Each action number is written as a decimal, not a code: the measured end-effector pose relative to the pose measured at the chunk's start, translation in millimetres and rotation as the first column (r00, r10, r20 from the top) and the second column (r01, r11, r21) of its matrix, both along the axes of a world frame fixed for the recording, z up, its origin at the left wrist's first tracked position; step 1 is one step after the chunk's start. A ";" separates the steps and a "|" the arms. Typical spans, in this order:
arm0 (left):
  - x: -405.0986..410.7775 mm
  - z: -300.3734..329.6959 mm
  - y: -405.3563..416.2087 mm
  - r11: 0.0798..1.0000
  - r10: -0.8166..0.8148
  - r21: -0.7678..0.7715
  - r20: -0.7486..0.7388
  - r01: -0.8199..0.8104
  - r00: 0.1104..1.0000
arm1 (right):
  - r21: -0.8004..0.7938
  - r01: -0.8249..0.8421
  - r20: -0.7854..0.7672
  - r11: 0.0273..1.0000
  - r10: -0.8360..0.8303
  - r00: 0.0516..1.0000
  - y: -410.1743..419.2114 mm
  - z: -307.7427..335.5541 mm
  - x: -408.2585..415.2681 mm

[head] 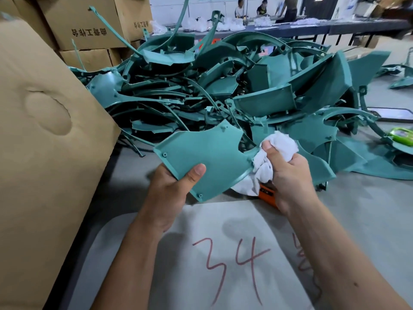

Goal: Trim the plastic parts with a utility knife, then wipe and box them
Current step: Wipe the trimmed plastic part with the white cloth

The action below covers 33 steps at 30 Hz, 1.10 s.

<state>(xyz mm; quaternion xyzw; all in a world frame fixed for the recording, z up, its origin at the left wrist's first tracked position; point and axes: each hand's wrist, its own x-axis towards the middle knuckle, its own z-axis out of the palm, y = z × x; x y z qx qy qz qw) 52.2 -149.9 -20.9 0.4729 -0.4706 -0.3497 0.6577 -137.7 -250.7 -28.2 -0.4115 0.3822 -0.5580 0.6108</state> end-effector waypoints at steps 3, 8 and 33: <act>0.0 2.0 0.9 0.996 -0.093 0.011 0.039 0.093 0.995 | 0.065 0.058 0.006 0.996 -0.059 0.998 -2.9 0.6 -5.4; 27.8 3.1 13.6 0.986 -0.152 0.051 -0.128 0.160 0.980 | 0.268 0.235 0.141 0.934 -0.279 0.950 -24.9 1.3 -33.2; -6.0 -25.6 -28.7 0.910 0.308 0.411 -0.600 -0.046 0.738 | -0.442 -0.434 -0.314 0.785 0.318 0.895 17.6 -0.3 8.3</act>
